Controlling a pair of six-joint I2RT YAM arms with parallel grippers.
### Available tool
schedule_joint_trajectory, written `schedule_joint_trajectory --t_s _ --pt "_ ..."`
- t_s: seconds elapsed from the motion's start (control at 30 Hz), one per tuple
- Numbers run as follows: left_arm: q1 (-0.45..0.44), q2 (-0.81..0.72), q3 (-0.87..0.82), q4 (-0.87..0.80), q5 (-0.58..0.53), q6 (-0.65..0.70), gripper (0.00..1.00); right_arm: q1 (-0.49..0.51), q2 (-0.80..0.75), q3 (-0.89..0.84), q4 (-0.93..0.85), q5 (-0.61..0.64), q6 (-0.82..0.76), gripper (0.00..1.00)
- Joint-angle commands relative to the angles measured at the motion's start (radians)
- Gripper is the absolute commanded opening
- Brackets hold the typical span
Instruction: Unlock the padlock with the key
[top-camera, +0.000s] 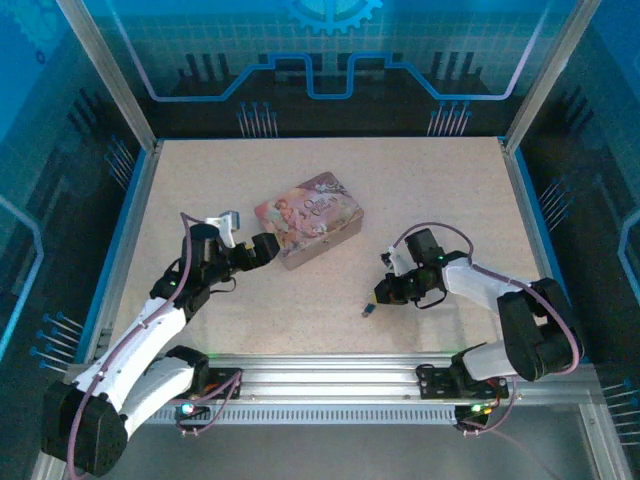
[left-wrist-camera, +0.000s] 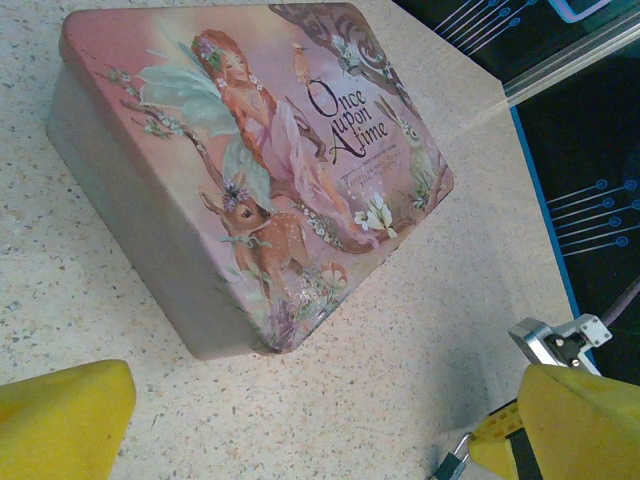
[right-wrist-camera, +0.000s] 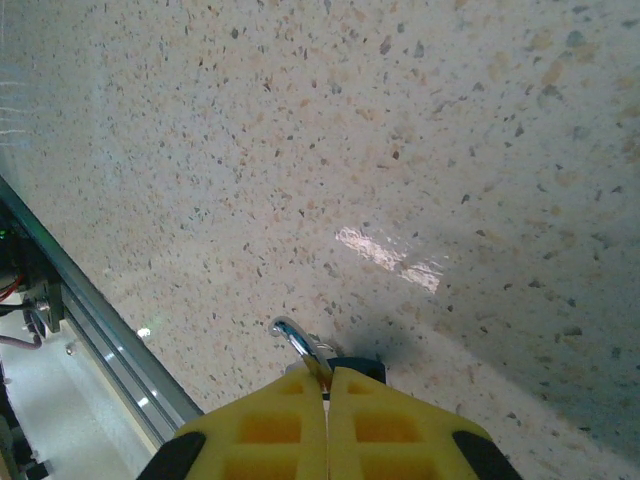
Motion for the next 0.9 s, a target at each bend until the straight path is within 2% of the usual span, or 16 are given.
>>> schedule_joint_trajectory --t_s 0.0,0.6,0.87 --pt "0.010 -0.013 -0.016 -0.019 -0.007 -0.012 0.99 0.011 0.023 0.033 -0.017 0.015 -0.007 0.07" --pt "0.010 -0.003 -0.002 -0.012 0.022 -0.059 0.99 0.012 0.143 0.048 0.064 -0.005 0.016 0.08" --pt "0.011 0.005 0.024 -0.030 0.039 -0.059 0.99 0.010 0.151 0.050 0.083 0.006 0.021 0.20"
